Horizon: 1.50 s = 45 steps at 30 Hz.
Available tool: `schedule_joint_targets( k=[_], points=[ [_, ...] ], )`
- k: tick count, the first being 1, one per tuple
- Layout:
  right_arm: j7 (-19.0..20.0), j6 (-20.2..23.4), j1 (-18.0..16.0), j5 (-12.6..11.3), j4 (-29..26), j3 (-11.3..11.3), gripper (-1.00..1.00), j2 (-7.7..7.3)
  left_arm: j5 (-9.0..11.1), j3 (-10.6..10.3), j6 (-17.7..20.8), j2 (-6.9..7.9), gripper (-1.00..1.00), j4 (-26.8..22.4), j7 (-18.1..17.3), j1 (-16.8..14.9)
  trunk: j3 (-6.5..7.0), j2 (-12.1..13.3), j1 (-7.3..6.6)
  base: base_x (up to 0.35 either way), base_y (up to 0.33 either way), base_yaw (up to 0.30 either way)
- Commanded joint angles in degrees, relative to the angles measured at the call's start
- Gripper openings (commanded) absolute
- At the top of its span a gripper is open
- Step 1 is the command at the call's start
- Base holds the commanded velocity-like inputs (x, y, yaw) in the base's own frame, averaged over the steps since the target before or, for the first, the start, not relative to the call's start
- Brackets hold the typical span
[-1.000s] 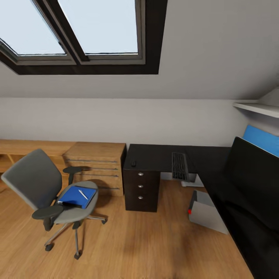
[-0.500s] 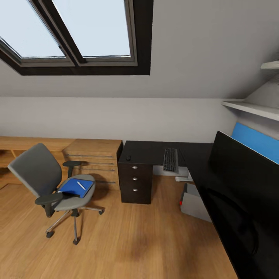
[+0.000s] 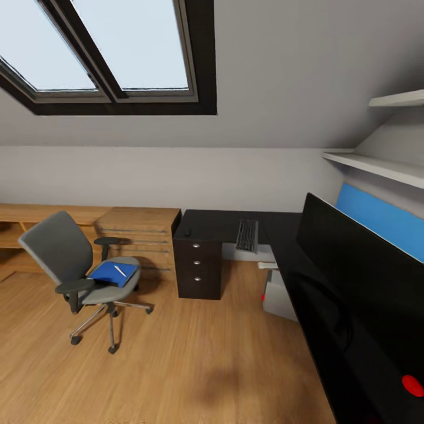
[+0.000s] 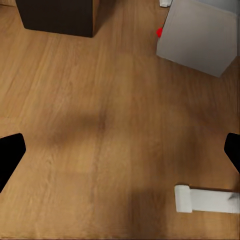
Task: In the bedroom, organize the workspace by keeping the computer under the desk, ensuring the monitor is on the desk, placing the keyboard on the desk next to the monitor, placing the mouse on the desk next to the keyboard, moving the folder from the swivel chair onto the desk next to the mouse, stacking the notebook on top of the folder with the pen on top of the notebook, and positioning the swivel chair next to the desk.
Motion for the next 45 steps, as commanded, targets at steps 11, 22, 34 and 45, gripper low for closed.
schedule_joint_targets(
  k=[11,22,34,45],
  points=[
    [-0.3,-0.3,-0.1,-0.6,0.7,0.6,1.00,-0.04,0.4,-0.4,0.2,0.13,1.00,-0.1,0.5,0.0,0.16,-0.1,0.01,-0.303,-0.188,-0.166],
    [-0.3,-0.3,-0.1,-0.6,0.8,0.6,1.00,0.00,0.4,-0.3,0.2,0.15,1.00,-0.1,0.5,0.0,0.31,-0.1,0.01,-0.312,-0.139,-0.166],
    [-0.3,-3.0,-0.1,-1.1,11.3,0.4,1.00,-0.52,1.0,0.8,-1.7,4.24,1.00,7.3,0.2,0.0,0.31,-0.1,0.01,-0.088,-0.047,-0.011],
    [-0.4,-16.1,-0.1,-1.6,23.4,0.4,1.00,-3.78,1.0,1.2,-19.3,4.30,1.00,22.1,0.1,0.0,0.31,-0.1,0.01,-0.002,-0.070,0.000]
  ],
)
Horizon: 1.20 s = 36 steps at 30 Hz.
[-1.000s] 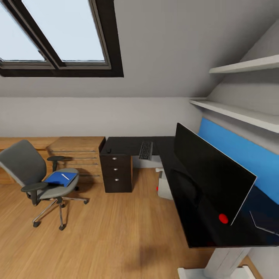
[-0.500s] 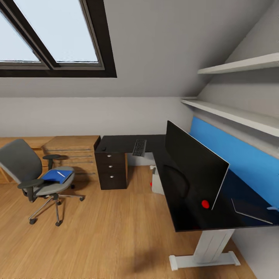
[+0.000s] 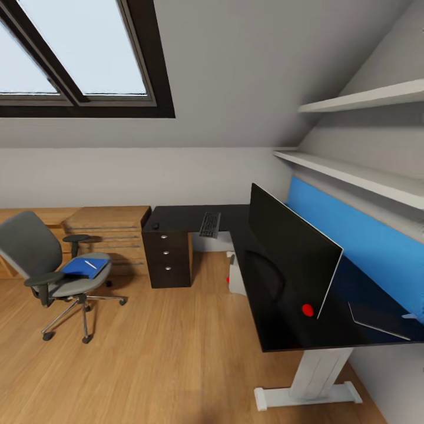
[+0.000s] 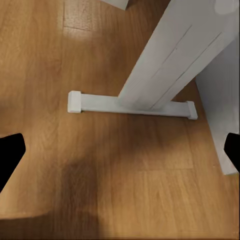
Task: In the bedroom, organize the workspace by keeping the computer under the desk, ensuring the monitor is on the desk, placing the keyboard on the desk next to the monitor, placing the mouse on the desk next to the keyboard, moving the folder from the swivel chair onto the desk next to the mouse, stacking the notebook on top of the folder with the pen on top of the notebook, and positioning the swivel chair next to the desk.
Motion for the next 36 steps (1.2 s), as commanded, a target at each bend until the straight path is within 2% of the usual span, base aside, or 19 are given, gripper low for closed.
schedule_joint_targets(
  k=[1,9,16,24,25,26,29,30,33,35,36],
  points=[
    [-0.2,-0.3,0.0,-0.4,0.2,0.6,1.00,-0.07,0.3,-0.5,-0.4,0.01,1.00,0.2,0.3,0.0,-0.13,-0.1,0.04,0.000,-0.246,0.000],
    [0.0,-0.9,-0.1,-1.4,0.9,0.6,1.00,-0.09,0.3,-0.5,-1.3,-0.50,1.00,1.1,0.3,0.0,-0.13,-0.1,0.04,0.000,-0.289,0.000],
    [0.1,-1.0,-0.1,-1.9,1.0,0.6,1.00,0.89,0.3,-0.5,-1.4,-1.03,1.00,1.3,0.3,0.0,-0.13,-0.1,0.04,0.000,-0.311,0.000],
    [0.1,-1.0,0.0,-2.5,0.8,0.2,1.00,0.73,0.3,-0.5,-1.4,-1.06,1.00,1.3,0.3,0.0,-0.13,-0.1,0.04,0.000,-0.312,0.000],
    [-0.1,-1.1,-0.1,-7.1,-4.1,-2.1,1.00,0.40,0.3,-0.5,-1.3,-1.06,1.00,1.3,0.3,0.0,-0.13,-0.1,0.04,0.000,-0.313,0.000],
    [-0.2,-1.1,-0.1,-7.5,-5.5,-2.2,1.00,0.19,0.3,-0.5,-1.4,-1.06,1.00,1.3,0.3,0.0,-0.13,-0.1,0.04,0.000,-0.313,0.000],
    [-0.4,-1.1,-0.1,-8.5,-12.1,-2.8,1.00,-1.65,0.3,-0.5,-1.3,-1.05,1.00,1.3,0.3,0.0,-0.13,-0.1,0.04,0.000,-0.313,0.000],
    [-0.7,-1.0,-0.1,-8.7,-15.9,-3.3,1.00,-2.96,0.3,-0.5,-1.3,-1.02,1.00,1.3,0.3,0.0,-0.13,-0.1,0.04,0.000,-0.313,0.000],
    [-1.8,-0.7,-0.1,-8.9,-22.0,-4.8,1.00,-5.05,0.3,-0.5,-1.3,-1.00,1.00,1.3,0.3,0.0,-0.13,-0.1,0.04,0.000,-0.313,0.000],
    [-3.5,1.1,-0.1,-9.1,-30.5,-8.3,1.00,-7.21,0.3,-0.5,-1.3,-0.95,1.00,1.3,0.3,0.0,-0.13,-0.1,0.04,0.000,-0.312,0.000],
    [-4.1,3.3,-0.1,-9.1,-34.8,-10.3,1.00,-7.93,0.3,-0.5,-1.3,-0.88,1.00,1.3,0.3,0.0,-0.13,-0.1,0.04,0.000,-0.312,0.000]
  ],
)
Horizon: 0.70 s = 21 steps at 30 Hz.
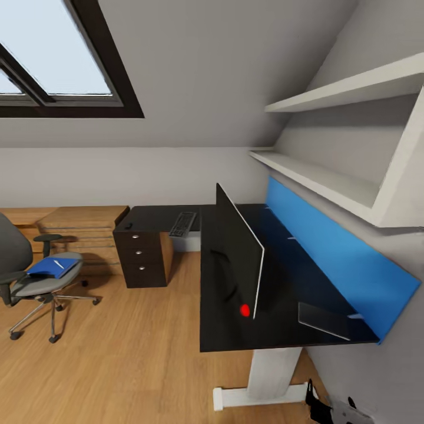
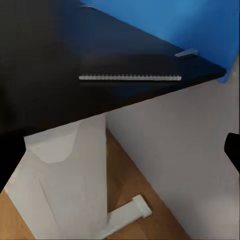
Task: In the bedroom, organize the workspace by keeping the computer under the desk, ensuring the monitor is on the desk, placing the keyboard on the desk next to the monitor, placing the mouse on the desk next to the keyboard, moving the folder from the swivel chair onto the desk next to the mouse, stacking the notebook on top of the folder with the pen on top of the notebook, and positioning the swivel chair next to the desk.
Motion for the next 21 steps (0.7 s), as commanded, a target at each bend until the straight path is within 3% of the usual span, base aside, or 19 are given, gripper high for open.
schedule_joint_targets(
  k=[1,2,4,5,7,8,11,13,15,16,19,21],
  points=[
    [-0.7,1.3,-0.1,-0.4,-2.3,-0.7,1.00,-0.39,0.3,-0.5,-0.2,0.04,1.00,0.0,0.3,0.0,-0.14,-0.1,0.03,0.000,-0.312,0.000],
    [-1.1,6.3,-0.1,-0.2,-8.7,-4.1,1.00,-1.00,0.3,-0.4,-0.2,0.15,1.00,0.0,0.3,0.0,-0.14,-0.1,0.03,0.000,-0.312,0.000],
    [-1.3,10.0,-0.1,-0.1,-12.5,-6.2,1.00,-1.30,0.3,-0.4,-0.2,0.19,1.00,0.0,0.3,0.0,-0.14,-0.1,0.03,0.000,-0.312,0.000],
    [-1.4,13.9,-0.1,0.0,-16.1,-8.0,1.00,-1.51,0.4,-0.3,-0.2,0.22,1.00,0.0,0.3,0.0,-0.14,-0.1,0.03,0.000,-0.313,0.000],
    [-1.4,17.8,-0.1,0.1,-19.6,-9.3,1.00,-1.67,0.4,-0.3,-0.2,0.23,1.00,0.0,0.3,0.0,-0.14,-0.1,0.03,0.000,-0.312,0.000],
    [-1.5,26.9,-0.6,0.2,-26.4,-11.6,1.00,-1.89,0.4,-0.3,-0.2,0.25,1.00,0.0,0.3,0.0,-0.14,-0.1,0.03,0.000,-0.281,0.000],
    [-1.4,34.4,-3.2,0.2,-28.5,-12.5,1.00,-2.04,0.4,-0.3,-0.2,0.26,1.00,0.0,0.3,0.0,-0.14,-0.1,0.03,0.000,-0.173,0.000],
    [-0.8,43.5,-10.9,0.1,-25.5,-12.9,1.00,-2.10,0.4,-0.3,-0.2,0.26,1.00,0.0,0.3,0.0,-0.14,-0.1,0.03,0.000,-0.057,0.000],
    [0.0,45.6,-14.4,0.1,-22.2,-13.0,1.00,-2.11,0.4,-0.3,-0.2,0.23,1.00,0.0,0.3,0.0,-0.14,-0.1,0.03,0.000,-0.032,0.000],
    [2.2,47.3,-19.5,0.1,-15.9,-13.1,1.00,-2.12,0.4,-0.3,-0.3,0.16,1.00,0.0,0.3,0.0,-0.14,-0.1,0.03,0.000,-0.015,0.000],
    [6.5,47.7,-26.1,0.1,-6.5,-13.1,1.00,-2.13,0.4,-0.3,-1.1,0.12,1.00,0.0,0.3,0.0,-0.14,-0.1,0.03,0.000,-0.008,0.000],
    [11.6,45.4,-33.4,0.1,5.7,-13.1,1.00,-2.12,0.4,-0.3,-3.6,0.07,1.00,0.0,0.3,0.0,-0.14,-0.1,0.03,0.005,-0.003,0.000]
  ],
)
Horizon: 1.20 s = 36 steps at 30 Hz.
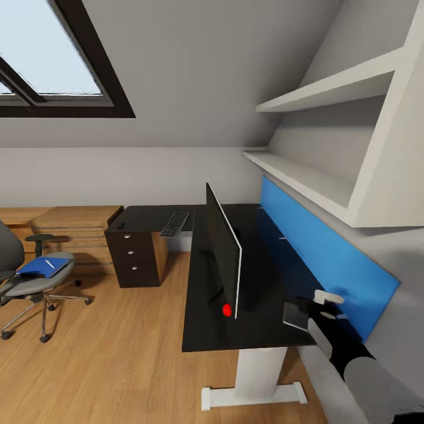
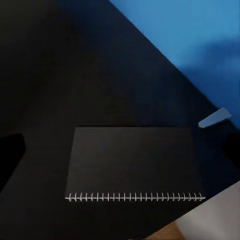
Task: In the bedroom, organize the workspace by keeping the computer under the desk, ensuring the monitor is on the desk, placing the keyboard on the desk next to the monitor, placing the mouse on the desk next to the keyboard, moving the folder from the swivel chair onto the desk next to the mouse, stacking the notebook on top of the folder with the pen on top of the notebook, and positioning the swivel chair next to the desk.
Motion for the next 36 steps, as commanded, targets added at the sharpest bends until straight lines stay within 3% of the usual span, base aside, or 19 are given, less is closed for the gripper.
schedule_joint_targets(
  k=[1,5,9,15,23,29,33,36],
  points=[
    [0.3,-0.4,-1.3,-0.3,2.1,0.5,1.00,-0.06,0.3,-0.5,-0.6,-0.01,1.00,0.0,0.3,0.0,-0.15,-0.1,0.03,0.034,-0.002,0.000],
    [2.7,-5.9,-4.4,0.0,9.5,1.8,1.00,0.35,0.3,-0.5,-1.7,-0.05,1.00,0.0,0.3,0.0,-0.15,-0.1,0.03,0.167,-0.001,0.000],
    [3.4,-8.0,-5.1,0.6,11.2,3.9,1.00,0.71,0.3,-0.5,-2.0,-0.10,1.00,0.0,0.2,0.0,-0.15,-0.1,0.03,0.278,0.000,0.000],
    [3.6,-9.0,-5.5,0.5,12.0,4.8,1.00,0.79,0.3,-0.4,-2.1,-0.07,1.00,0.0,0.3,0.0,-0.15,-0.1,0.03,0.301,0.000,0.000],
    [3.6,-8.4,-5.5,0.5,12.6,4.8,1.00,0.65,0.5,-0.4,-2.1,-0.06,1.00,0.0,0.3,0.0,-0.15,-0.1,0.03,0.264,-0.007,0.000],
    [3.7,-3.8,-5.5,0.5,12.8,4.8,1.00,0.45,1.1,-0.4,-2.1,-0.01,1.00,0.0,0.3,0.0,-0.15,-0.1,0.03,0.280,-0.091,0.000],
    [3.7,-2.0,-5.5,0.5,13.3,4.7,1.00,-0.20,2.7,-0.3,-2.1,0.12,1.00,0.0,0.3,0.0,-0.15,-0.1,0.03,0.123,-0.062,0.000],
    [3.7,-1.2,-5.6,0.5,15.0,4.6,1.00,-1.61,5.9,-0.4,-2.2,0.14,1.00,0.0,0.3,0.0,-0.15,-0.1,0.03,0.040,-0.069,0.000]
  ],
)
